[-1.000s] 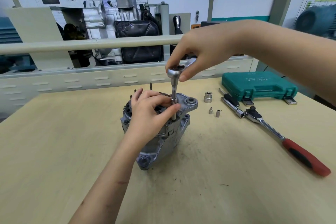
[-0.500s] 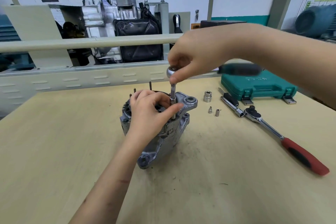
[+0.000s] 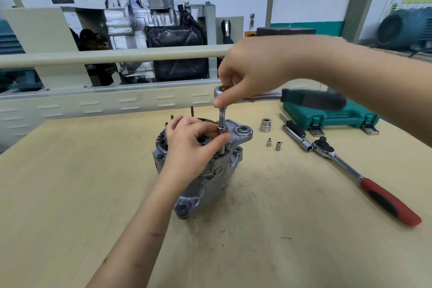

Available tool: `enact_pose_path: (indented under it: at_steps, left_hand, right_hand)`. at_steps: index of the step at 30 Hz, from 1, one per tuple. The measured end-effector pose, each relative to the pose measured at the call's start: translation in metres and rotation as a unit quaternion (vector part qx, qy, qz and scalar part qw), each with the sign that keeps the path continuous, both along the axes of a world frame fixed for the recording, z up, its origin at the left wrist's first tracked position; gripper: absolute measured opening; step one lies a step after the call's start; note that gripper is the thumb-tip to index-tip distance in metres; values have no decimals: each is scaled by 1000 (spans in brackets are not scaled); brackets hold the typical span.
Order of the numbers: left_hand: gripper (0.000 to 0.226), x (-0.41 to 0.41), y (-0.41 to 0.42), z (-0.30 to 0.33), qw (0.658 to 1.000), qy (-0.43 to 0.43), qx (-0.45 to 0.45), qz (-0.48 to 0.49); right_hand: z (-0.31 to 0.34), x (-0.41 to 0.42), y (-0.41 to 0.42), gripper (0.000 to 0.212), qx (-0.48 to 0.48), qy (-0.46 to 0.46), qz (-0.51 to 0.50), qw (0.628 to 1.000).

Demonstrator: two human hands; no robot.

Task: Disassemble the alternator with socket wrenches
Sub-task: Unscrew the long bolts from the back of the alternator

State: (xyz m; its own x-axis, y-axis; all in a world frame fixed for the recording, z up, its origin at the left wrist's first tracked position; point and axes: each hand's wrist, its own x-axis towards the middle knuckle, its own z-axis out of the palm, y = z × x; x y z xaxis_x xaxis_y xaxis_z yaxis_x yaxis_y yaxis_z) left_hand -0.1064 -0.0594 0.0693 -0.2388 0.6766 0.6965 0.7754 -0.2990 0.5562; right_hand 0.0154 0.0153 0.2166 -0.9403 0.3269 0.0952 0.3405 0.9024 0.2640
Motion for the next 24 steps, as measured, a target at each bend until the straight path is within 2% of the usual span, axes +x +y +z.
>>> enact_pose_path:
  at_steps: [5, 10, 15, 18, 20, 24]
  left_hand:
    - [24, 1, -2, 1, 1000, -8, -9, 12]
    - [31, 3, 1, -1, 1000, 7, -6, 29]
    - [25, 0, 0, 0, 1000, 22, 3, 5]
    - [16, -3, -2, 1, 999, 21, -13, -26]
    - [21, -4, -1, 1, 999, 15, -16, -26]
    - [19, -1, 0, 2, 1000, 9, -18, -4]
  right_hand:
    - [-5, -7, 2, 63, -21, -1, -28, 999]
    - [2, -3, 3, 46, -12, -31, 27, 999]
    - [3, 4, 4, 27, -62, -30, 67, 995]
    - [2, 3, 4, 33, -58, -20, 65, 996]
    - [2, 2, 3, 39, -56, -2, 49, 997]
    - [-2, -2, 0, 56, -10, 17, 0, 1000]
